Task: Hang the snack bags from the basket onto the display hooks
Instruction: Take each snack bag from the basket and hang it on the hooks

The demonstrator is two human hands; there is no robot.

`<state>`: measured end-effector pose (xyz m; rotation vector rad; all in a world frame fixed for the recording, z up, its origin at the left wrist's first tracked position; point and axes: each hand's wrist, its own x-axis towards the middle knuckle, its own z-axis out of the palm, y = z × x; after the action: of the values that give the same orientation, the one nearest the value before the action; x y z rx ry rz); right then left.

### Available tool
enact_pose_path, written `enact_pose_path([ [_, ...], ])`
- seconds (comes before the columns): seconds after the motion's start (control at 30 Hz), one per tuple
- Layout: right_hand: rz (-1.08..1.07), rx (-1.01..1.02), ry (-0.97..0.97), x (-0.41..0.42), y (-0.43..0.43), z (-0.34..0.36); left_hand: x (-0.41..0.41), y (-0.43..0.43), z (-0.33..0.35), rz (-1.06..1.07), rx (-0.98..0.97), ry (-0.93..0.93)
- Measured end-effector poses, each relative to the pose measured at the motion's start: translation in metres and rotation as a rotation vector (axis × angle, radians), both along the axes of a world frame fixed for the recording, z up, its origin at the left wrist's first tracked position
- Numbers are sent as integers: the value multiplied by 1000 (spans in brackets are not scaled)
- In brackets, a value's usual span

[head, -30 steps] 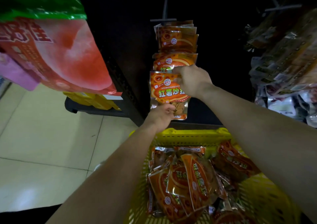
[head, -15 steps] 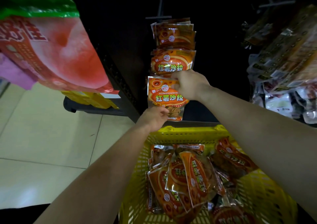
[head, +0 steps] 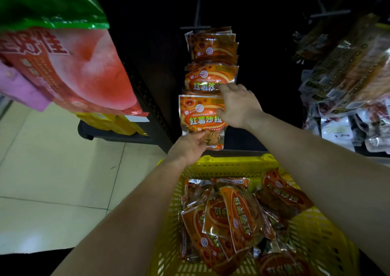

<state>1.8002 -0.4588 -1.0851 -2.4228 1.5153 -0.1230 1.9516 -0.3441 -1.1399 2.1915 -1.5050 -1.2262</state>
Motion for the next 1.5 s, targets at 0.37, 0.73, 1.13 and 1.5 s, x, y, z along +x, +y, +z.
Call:
enact_pose_path([
  [0.37,-100,-28,-42,-39,53,23,3,36,34,-4,-15,-61],
  [0.73,-103,87,-52,-62,106,23,-6,60,56,-15,-28,-152],
  [1.13,83,417,-53,-14,74,-41,4,-5,13,12,-51,-100],
  [1.5,53,481,-149,-4,55,-71,15,-33,-13,59,-112,38],
])
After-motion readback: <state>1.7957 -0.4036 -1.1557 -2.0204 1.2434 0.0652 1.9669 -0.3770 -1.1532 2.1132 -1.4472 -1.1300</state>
